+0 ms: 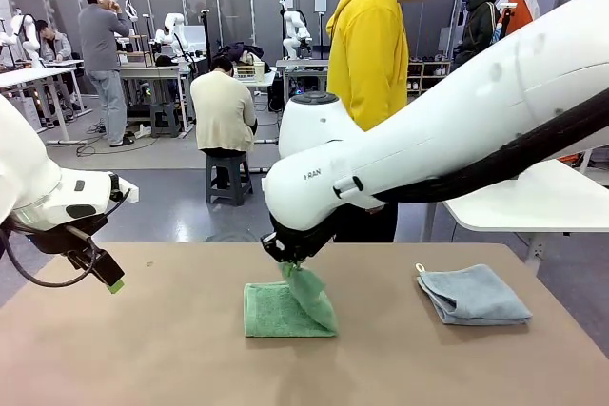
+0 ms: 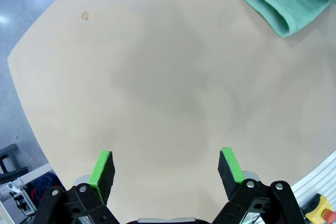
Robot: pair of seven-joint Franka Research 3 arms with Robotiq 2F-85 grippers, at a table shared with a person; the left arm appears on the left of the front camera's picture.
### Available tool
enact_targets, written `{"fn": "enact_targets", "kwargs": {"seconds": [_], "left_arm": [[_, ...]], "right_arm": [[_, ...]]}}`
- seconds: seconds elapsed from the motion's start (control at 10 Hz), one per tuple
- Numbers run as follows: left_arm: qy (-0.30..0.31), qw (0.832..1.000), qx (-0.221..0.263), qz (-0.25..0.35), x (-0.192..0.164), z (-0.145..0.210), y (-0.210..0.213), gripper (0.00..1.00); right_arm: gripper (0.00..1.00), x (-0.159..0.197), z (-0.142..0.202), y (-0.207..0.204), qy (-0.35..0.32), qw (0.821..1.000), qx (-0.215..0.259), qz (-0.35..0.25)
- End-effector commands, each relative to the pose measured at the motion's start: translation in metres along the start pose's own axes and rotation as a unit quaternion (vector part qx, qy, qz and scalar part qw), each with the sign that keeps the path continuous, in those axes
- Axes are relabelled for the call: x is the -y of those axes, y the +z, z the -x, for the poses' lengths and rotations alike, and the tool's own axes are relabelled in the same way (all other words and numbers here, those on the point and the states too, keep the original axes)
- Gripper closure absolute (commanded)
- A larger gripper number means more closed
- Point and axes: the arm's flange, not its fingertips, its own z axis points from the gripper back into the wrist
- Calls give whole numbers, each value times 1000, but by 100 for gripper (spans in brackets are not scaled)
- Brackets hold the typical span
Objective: Fold the towels and place them in the basket.
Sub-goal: When a person lays out a Towel with hook on the table, fold it in half twice.
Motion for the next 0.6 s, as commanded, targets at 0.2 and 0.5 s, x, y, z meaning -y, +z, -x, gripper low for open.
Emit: {"fn": "enact_targets", "kwargs": {"seconds": [0.2, 0.5], "left_arm": [[1, 1000, -1, -5, 1, 0, 1, 0], [1, 1000, -1, -5, 1, 0, 1, 0]], "right_arm": [[100, -27, -13, -32, -63, 998, 6, -14], [80, -36, -15, -46, -65, 998, 21, -6]]}}
